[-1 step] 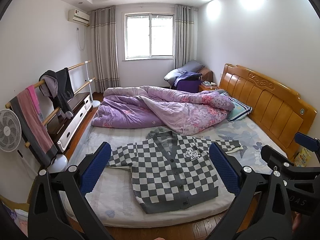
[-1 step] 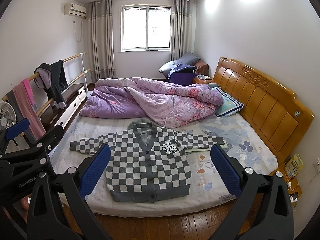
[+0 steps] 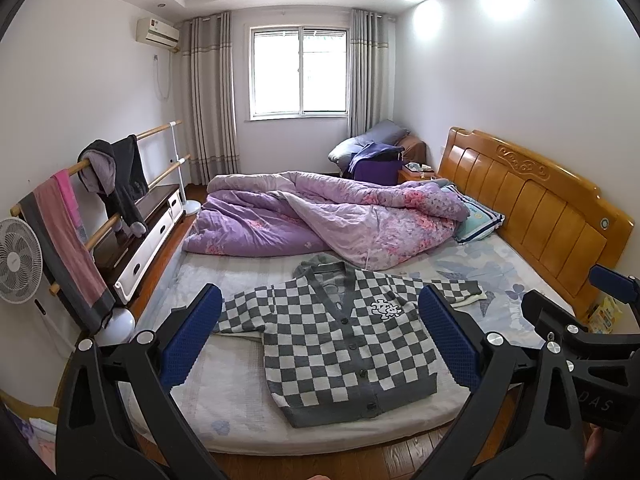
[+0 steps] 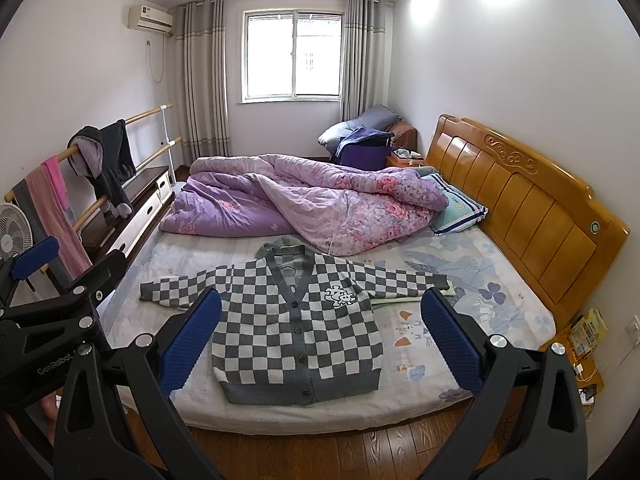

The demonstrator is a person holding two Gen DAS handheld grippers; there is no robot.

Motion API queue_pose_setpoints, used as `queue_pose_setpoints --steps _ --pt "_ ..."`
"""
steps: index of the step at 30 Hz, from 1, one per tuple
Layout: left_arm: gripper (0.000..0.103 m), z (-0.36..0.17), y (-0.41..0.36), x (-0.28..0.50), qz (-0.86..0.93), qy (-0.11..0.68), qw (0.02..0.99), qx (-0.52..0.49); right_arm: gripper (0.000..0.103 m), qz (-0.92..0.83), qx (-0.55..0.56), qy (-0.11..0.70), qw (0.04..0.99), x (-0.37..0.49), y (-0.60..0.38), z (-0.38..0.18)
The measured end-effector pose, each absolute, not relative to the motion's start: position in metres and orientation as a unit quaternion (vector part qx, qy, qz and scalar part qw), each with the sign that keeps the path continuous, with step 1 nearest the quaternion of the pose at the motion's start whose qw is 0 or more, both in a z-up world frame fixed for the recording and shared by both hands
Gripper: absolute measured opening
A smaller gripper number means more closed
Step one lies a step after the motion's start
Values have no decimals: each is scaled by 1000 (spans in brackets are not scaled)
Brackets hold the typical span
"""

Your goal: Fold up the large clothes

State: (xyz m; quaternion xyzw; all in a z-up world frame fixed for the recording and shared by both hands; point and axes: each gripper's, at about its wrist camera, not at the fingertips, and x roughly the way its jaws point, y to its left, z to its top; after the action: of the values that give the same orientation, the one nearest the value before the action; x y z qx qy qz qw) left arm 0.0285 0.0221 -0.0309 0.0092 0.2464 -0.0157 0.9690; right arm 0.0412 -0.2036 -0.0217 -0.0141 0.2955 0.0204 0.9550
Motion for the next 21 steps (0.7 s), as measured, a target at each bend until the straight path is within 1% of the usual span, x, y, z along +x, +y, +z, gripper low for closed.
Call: queue_pose_setpoints --steps 12,21 --pt "98 -45 36 64 -13 273 962 10 96 19 -21 322 946 76 -180 -44" --pt "98 -67 26 132 7 302 953 8 96 36 -25 346 937 135 -181 -70"
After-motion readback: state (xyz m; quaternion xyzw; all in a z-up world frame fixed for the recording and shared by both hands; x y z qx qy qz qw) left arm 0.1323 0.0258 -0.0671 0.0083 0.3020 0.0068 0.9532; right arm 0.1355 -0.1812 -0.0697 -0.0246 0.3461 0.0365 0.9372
